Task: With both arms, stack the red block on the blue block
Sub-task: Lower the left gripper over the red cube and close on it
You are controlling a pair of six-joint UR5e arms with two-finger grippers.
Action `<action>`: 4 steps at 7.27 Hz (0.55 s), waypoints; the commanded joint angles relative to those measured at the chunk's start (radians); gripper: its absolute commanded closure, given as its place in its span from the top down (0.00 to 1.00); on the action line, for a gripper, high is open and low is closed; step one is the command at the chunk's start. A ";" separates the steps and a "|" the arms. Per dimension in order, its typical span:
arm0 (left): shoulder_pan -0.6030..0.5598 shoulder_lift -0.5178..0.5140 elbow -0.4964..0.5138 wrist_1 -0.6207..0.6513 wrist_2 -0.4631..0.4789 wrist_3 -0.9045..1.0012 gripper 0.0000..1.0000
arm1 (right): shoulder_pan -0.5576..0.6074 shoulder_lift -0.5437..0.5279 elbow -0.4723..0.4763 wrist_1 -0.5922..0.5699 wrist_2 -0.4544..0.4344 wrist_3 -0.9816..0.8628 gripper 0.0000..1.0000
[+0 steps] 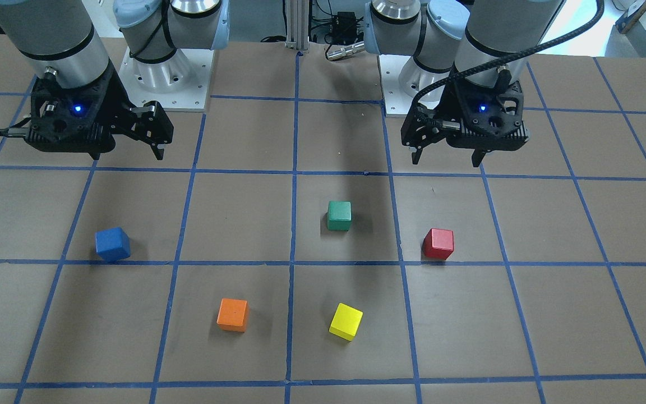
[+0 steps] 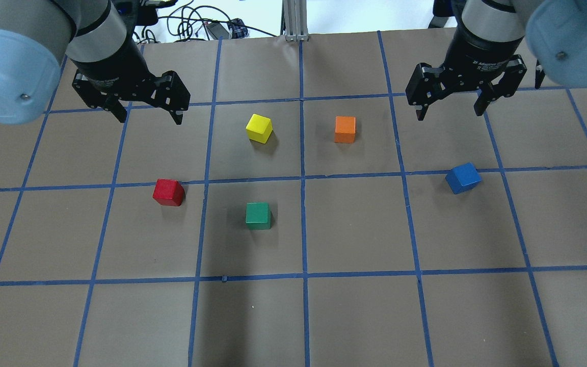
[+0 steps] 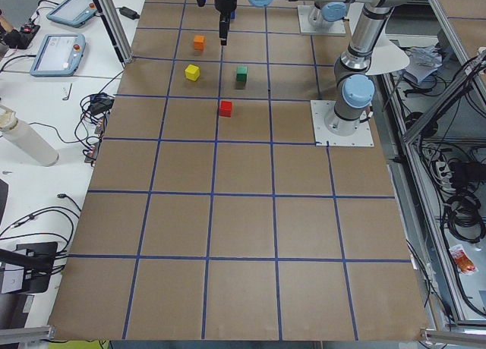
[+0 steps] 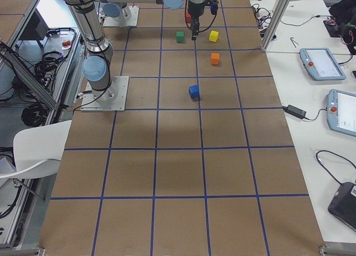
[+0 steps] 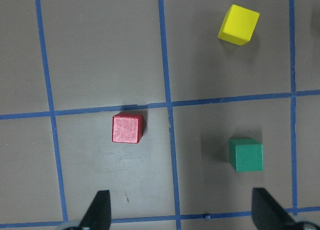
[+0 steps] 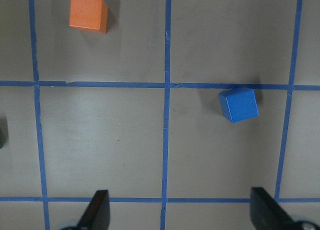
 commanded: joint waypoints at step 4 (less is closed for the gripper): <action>0.021 -0.003 -0.049 -0.001 0.006 0.011 1.00 | 0.002 0.002 0.002 -0.004 0.002 0.000 1.00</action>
